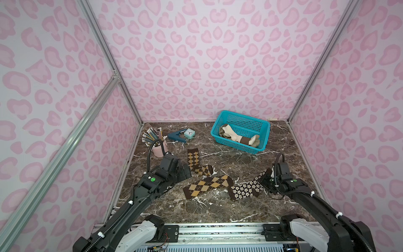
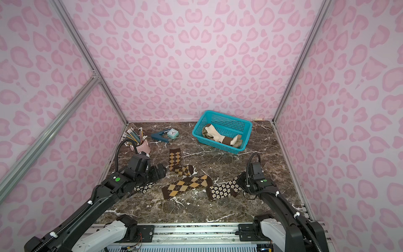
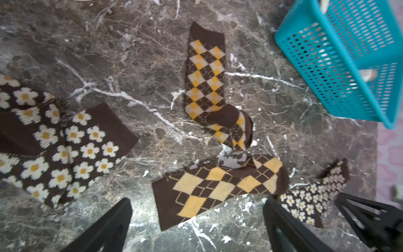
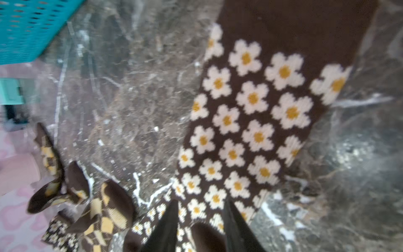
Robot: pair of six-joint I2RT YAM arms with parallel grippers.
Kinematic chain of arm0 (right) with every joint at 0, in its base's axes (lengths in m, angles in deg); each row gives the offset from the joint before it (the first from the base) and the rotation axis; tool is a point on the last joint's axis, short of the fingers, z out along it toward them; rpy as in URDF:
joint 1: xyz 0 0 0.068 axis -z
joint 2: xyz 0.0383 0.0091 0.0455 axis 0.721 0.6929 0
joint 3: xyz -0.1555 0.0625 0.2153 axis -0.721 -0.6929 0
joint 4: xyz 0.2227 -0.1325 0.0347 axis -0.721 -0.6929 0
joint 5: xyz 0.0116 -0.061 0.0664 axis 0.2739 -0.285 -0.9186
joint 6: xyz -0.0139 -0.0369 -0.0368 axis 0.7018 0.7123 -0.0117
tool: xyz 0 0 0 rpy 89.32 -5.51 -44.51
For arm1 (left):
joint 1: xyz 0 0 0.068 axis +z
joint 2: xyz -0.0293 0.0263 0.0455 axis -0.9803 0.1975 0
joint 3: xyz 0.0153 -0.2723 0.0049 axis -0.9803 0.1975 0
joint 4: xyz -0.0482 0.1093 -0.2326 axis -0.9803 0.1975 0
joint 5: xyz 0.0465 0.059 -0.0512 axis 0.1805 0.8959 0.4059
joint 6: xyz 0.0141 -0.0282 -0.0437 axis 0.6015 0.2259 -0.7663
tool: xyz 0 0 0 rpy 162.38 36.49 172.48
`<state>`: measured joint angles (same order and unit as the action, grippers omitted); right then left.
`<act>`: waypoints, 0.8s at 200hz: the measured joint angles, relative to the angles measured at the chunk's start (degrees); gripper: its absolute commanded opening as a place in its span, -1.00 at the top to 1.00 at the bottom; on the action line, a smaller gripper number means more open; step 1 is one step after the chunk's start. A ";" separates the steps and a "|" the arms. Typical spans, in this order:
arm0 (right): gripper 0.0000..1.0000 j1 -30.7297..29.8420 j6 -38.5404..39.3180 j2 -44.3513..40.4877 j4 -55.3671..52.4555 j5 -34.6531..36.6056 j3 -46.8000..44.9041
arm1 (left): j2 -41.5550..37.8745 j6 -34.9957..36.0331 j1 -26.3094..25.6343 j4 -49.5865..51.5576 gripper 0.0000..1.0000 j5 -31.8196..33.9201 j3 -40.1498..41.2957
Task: Place the socks together as a pair
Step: Flatten out the sock at the center of the board, then pick up the sock at the center of the board.
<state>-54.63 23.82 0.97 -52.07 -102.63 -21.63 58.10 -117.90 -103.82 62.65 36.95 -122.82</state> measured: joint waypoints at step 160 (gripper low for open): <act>-0.67 -5.05 9.31 -7.61 -4.87 -17.53 6.88 | 28.87 11.63 11.93 -5.73 -0.35 3.19 -2.95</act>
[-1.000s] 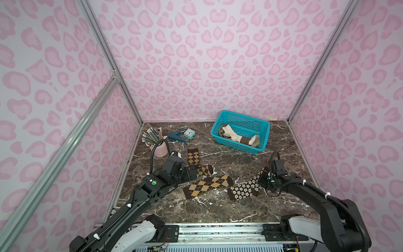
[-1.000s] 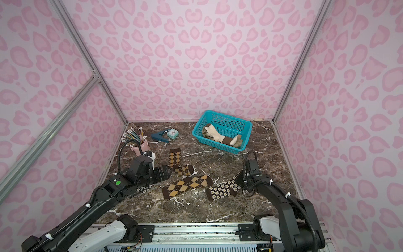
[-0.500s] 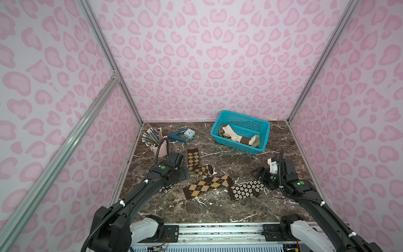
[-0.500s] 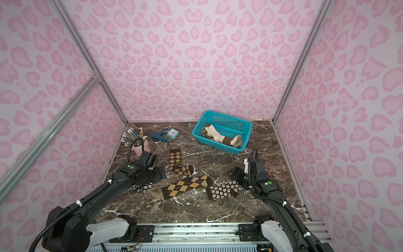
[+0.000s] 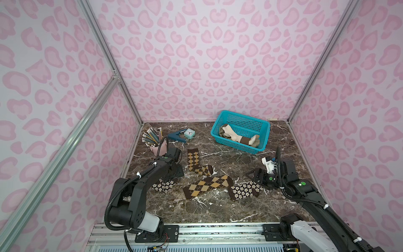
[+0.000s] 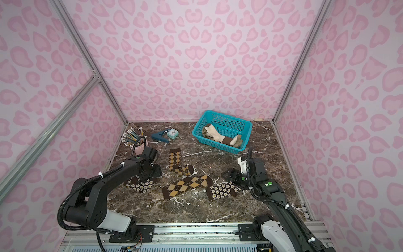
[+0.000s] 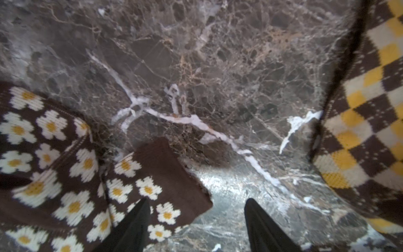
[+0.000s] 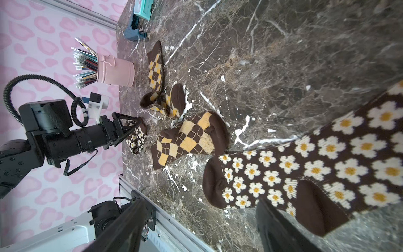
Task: Place the socks together as a pair
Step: Pick up the sock at the center of the board.
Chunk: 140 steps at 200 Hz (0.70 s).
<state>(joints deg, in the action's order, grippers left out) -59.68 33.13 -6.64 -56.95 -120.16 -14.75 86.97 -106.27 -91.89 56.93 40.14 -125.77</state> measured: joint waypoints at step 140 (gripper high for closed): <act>-0.67 -0.02 0.00 2.67 1.99 0.70 1.57 | -9.44 2.75 -0.96 2.97 0.93 -5.73 -9.53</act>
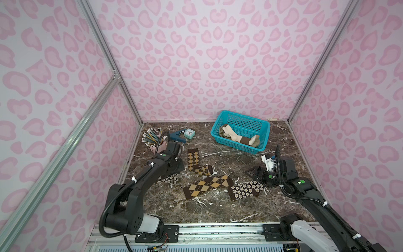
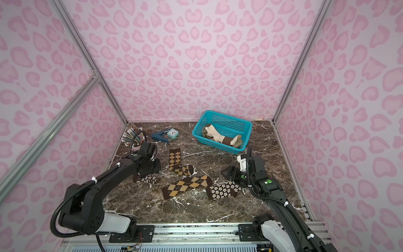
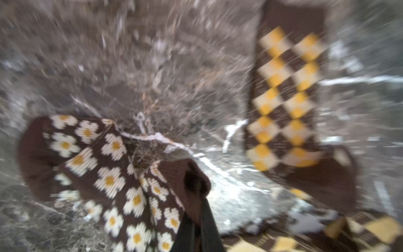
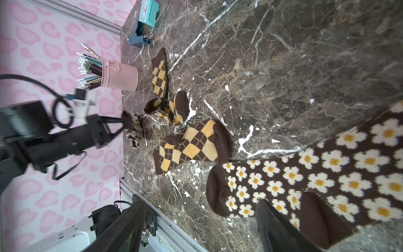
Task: Place the socks together as a pair
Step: Pick up the sock at the center of the board.
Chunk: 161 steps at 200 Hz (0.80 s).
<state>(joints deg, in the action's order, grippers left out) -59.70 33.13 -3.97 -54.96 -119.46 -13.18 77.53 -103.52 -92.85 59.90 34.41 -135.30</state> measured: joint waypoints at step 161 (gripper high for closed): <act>-0.66 -1.92 0.57 4.39 1.62 0.20 2.45 | -2.23 -13.40 -27.39 5.35 0.94 -3.26 -9.09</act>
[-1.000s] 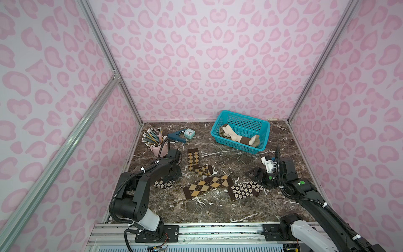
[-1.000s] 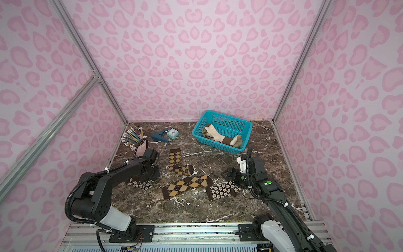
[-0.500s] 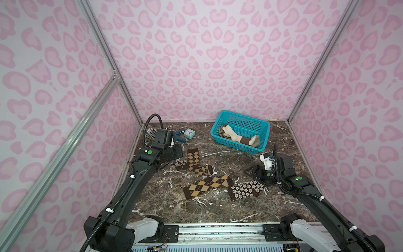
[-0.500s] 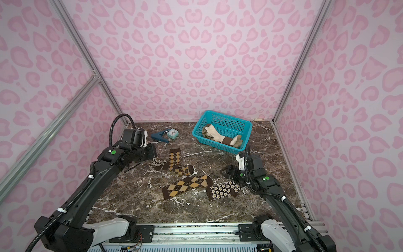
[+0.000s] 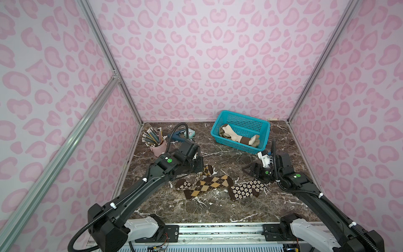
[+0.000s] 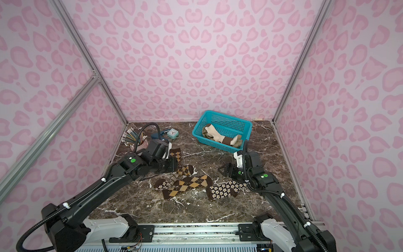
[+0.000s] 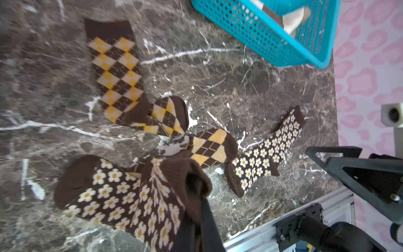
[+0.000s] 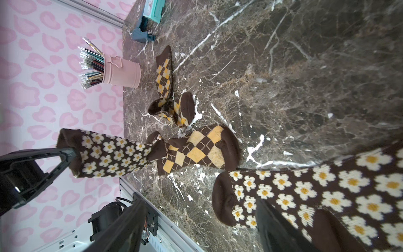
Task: Place the socks together as a pair
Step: Pick up the sock at the center of the board, then place the sock in the sock.
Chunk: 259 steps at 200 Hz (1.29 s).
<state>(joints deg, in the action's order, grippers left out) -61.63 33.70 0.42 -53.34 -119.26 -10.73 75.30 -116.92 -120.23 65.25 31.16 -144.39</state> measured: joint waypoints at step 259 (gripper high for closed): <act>-0.63 9.79 0.04 -10.12 -9.18 4.15 -7.78 | 32.22 -10.80 -21.05 -26.16 0.90 -12.98 -10.23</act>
<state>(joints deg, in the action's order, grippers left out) -51.83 33.74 -9.70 -62.52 -115.11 -18.51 107.52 -127.72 -141.28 39.09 18.17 -154.62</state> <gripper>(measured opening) 0.823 0.072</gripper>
